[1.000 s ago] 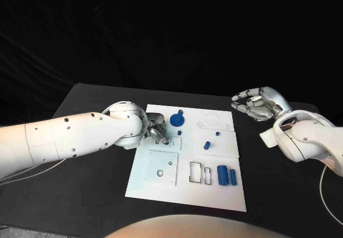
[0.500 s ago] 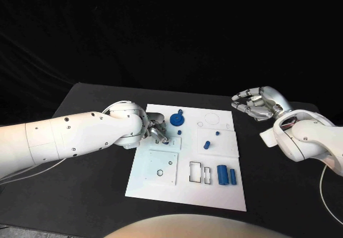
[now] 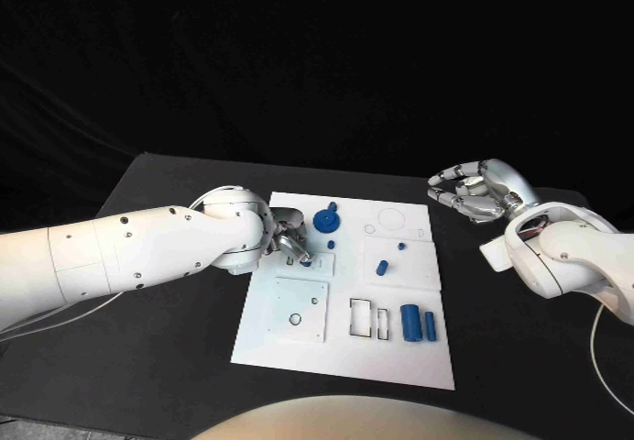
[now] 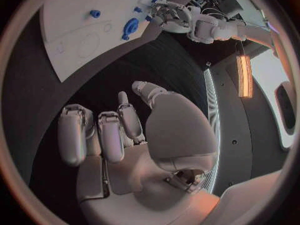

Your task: Assemble the parts on the task board

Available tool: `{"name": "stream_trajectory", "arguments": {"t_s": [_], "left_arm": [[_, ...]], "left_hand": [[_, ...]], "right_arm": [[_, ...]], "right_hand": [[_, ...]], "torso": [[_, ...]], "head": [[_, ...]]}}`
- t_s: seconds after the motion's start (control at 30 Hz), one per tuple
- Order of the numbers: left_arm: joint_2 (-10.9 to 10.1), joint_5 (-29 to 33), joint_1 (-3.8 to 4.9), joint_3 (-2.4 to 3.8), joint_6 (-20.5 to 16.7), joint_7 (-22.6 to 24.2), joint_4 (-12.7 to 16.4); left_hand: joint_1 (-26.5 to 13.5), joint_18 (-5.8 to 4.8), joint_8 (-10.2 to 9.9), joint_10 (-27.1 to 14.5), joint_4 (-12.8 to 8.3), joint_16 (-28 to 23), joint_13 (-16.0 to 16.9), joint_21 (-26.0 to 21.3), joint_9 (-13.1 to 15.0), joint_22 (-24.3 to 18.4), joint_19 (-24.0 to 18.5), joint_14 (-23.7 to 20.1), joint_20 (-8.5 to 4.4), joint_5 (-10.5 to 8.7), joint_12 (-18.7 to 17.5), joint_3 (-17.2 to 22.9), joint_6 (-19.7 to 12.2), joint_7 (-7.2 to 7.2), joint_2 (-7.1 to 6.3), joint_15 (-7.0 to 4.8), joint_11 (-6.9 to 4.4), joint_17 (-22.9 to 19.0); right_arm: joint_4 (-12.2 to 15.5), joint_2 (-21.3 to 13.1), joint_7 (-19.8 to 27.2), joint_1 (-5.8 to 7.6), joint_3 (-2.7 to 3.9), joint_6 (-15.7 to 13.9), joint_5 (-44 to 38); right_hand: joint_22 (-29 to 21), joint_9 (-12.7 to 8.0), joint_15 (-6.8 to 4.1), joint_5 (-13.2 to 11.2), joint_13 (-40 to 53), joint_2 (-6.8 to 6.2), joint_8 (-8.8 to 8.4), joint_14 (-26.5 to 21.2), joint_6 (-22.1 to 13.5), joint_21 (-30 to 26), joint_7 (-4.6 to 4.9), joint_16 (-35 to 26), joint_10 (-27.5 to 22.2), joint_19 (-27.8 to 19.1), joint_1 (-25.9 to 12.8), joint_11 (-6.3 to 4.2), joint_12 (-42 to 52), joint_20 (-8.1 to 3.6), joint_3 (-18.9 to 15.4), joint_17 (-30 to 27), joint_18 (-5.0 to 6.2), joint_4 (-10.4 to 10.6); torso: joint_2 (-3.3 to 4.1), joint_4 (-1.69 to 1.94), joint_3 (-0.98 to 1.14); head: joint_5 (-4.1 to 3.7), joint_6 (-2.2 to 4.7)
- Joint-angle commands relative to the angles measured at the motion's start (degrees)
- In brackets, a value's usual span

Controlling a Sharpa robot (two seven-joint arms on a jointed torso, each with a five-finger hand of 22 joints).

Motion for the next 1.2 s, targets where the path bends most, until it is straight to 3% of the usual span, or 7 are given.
{"name": "stream_trajectory", "arguments": {"t_s": [0.03, 0.33, 0.63, 1.2], "left_arm": [[0.2, 0.4, -0.11, -0.07, 1.7, 0.0, 0.1], [0.4, 0.4, -0.1, -0.07, 2.4, -0.1, -0.1], [0.7, 0.4, -0.1, -0.08, 2.5, 0.0, -0.5], [0.8, 0.4, -0.11, -0.07, 2.2, 0.0, -1.0]], "left_hand": [[-0.2, -0.67, -0.1, 0.2, -0.3, 0.3, 0.1, 0.1, 0.0, 0.1, 0.2, 4.5, -0.18, -0.39, 0.3, -0.4, 1.7, -1.98, 0.36, -0.43, -0.23, 10.0], [-0.5, -0.69, -0.3, 0.2, 1.1, 0.3, 0.3, 0.1, 0.0, 0.2, 0.2, 4.5, -0.26, -0.32, 0.3, -3.0, 2.0, -2.07, 0.11, -0.49, -0.3, 10.0], [-0.1, -0.74, -0.8, 0.4, 4.6, 0.3, 0.6, 0.1, 0.1, 0.4, 0.5, 4.5, -0.34, -0.21, 0.4, -9.8, 2.8, -2.2, 1.03, -0.57, -0.4, 10.0], [-1.0, -0.74, -1.3, 0.4, 5.2, 0.3, 0.7, 0.0, 0.1, 0.5, 0.5, 4.5, -0.34, -0.23, 0.4, -13.8, 3.1, -2.1, 2.25, -0.53, -0.32, 10.0]], "right_arm": [[0.1, 0.0, 0.5, -0.04, 0.0, 0.6, -0.2], [0.1, -0.1, 0.5, -0.04, 0.0, 0.5, -0.2], [0.1, -0.1, 0.9, -0.04, 0.0, 0.7, -0.1], [0.1, -0.2, 1.0, -0.04, 0.0, 0.6, 0.0]], "right_hand": [[7.1, 0.1, -0.34, 0.0, 0.0, 0.01, 0.2, 3.3, -0.4, -0.3, 0.05, -0.2, -0.4, -0.4, -0.8, -0.18, -0.3, -0.09, -0.1, 3.5, 0.89, 0.4], [7.1, 0.1, -0.34, 0.0, -0.1, 0.0, 0.22, 3.2, -0.4, -0.4, 0.05, -0.3, -0.5, -0.5, -0.8, -0.18, -0.3, -0.09, -0.1, 3.4, 0.92, 0.4], [6.8, 0.1, -0.38, 0.7, -0.4, -0.88, 0.52, 3.1, -0.7, -0.9, -0.04, -0.6, -0.7, -0.7, -2.3, -0.21, -0.5, -0.12, -0.9, 3.0, 1.01, 1.5], [6.4, 0.3, -0.52, -0.7, -0.8, -1.09, 1.13, 3.0, -1.0, -1.5, -0.23, -0.9, -1.0, -0.9, -3.8, -0.35, -0.7, -0.25, -2.4, 2.5, 1.14, 3.3]], "torso": [[-0.01, -0.02, -0.01], [0.0, 0.02, -0.01], [0.01, -0.03, 0.0], [0.04, -0.01, -0.05]], "head": [[-0.04, -0.11], [-0.13, -0.22], [-0.32, -0.21], [-0.51, -0.18]]}}
